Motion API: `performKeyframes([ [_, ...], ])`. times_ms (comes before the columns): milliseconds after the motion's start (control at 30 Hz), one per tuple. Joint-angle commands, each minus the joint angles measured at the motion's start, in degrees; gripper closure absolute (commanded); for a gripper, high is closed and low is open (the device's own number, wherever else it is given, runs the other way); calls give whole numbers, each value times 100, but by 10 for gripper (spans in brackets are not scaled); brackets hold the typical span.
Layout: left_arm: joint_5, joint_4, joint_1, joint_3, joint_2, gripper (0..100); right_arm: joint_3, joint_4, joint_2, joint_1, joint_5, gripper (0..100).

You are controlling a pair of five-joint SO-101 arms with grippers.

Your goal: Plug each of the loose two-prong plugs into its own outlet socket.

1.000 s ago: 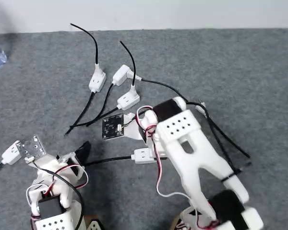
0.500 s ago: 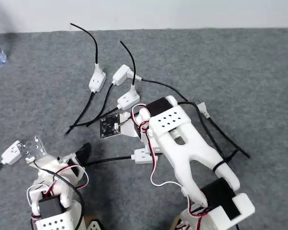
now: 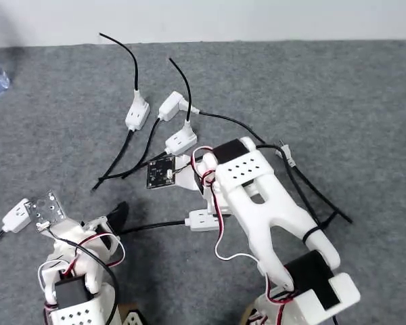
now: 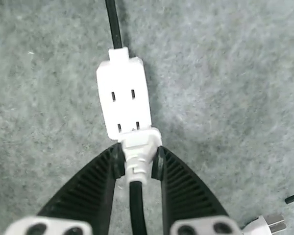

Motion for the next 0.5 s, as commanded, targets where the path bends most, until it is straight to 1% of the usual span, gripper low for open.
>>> performKeyframes([
  [0,-62,44,-44,-48,-70,633,26,-207,-31,-101,-88,988],
  [467,-62,44,-44,-48,-70,633,105,-13,-84,-171,-264,988],
])
